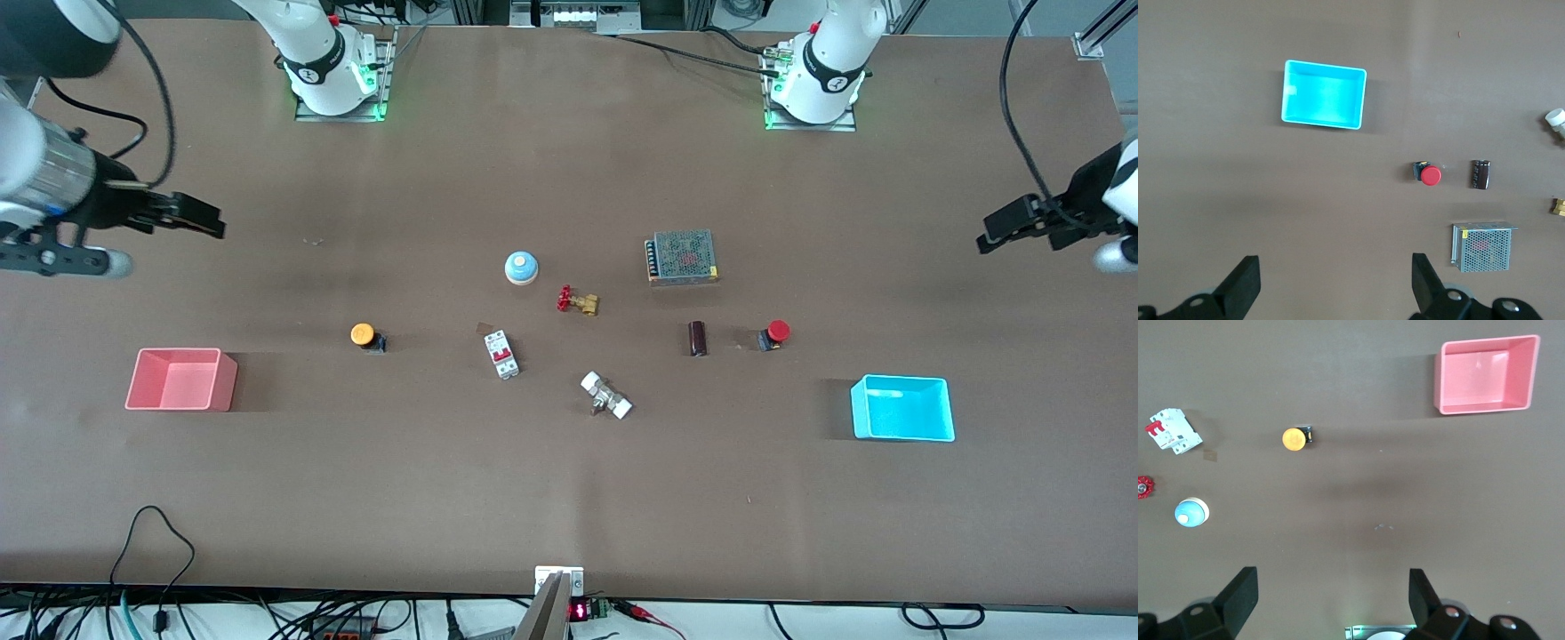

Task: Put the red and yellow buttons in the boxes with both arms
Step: 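Lower the right gripper to the yellow button while the left gripper reaches the red button, then close the right gripper on the yellow button while the left gripper grasps the red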

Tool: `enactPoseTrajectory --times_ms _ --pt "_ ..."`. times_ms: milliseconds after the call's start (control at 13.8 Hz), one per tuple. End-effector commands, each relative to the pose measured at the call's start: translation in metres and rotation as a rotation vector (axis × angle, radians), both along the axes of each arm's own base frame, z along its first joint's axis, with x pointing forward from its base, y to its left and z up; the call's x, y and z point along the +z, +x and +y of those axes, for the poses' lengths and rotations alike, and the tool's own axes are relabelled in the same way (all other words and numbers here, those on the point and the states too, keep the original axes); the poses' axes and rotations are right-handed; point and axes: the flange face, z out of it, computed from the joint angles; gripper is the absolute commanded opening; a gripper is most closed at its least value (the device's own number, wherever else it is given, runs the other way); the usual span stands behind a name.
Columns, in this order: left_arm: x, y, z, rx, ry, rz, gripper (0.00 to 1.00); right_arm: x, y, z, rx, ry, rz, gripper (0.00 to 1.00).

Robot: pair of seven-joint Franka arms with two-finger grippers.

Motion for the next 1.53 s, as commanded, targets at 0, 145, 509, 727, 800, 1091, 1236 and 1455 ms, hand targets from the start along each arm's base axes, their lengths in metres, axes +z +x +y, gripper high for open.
enactPoseTrajectory --times_ms 0,145,509,727,800,1091,1236,1455 --pt "-0.059 0.044 -0.023 -0.044 -0.006 0.072 1.00 -0.026 0.011 0.032 0.021 0.009 -0.020 1.00" --pt "-0.107 0.060 -0.059 -0.102 0.007 0.116 1.00 -0.050 0.023 0.043 -0.019 -0.006 -0.028 1.00" --pt "-0.198 0.063 -0.102 -0.148 -0.004 0.160 1.00 -0.128 0.040 0.060 -0.005 -0.005 -0.098 1.00" --pt "-0.241 0.060 -0.131 -0.119 0.000 0.138 1.00 -0.175 0.034 0.072 0.042 -0.034 -0.170 1.00" --pt "-0.251 0.061 -0.133 -0.058 0.006 0.129 1.00 -0.186 0.033 0.074 0.055 -0.043 -0.181 1.00" --pt "-0.279 0.059 -0.148 0.005 0.016 0.135 1.00 -0.225 0.022 0.073 0.064 -0.047 -0.183 1.00" --pt "-0.301 0.054 -0.149 0.048 0.008 0.161 1.00 -0.246 0.015 0.075 0.087 -0.055 -0.200 1.00" --pt "-0.336 0.036 -0.149 0.073 -0.005 0.161 1.00 -0.268 0.010 0.081 0.098 -0.058 -0.174 1.00"
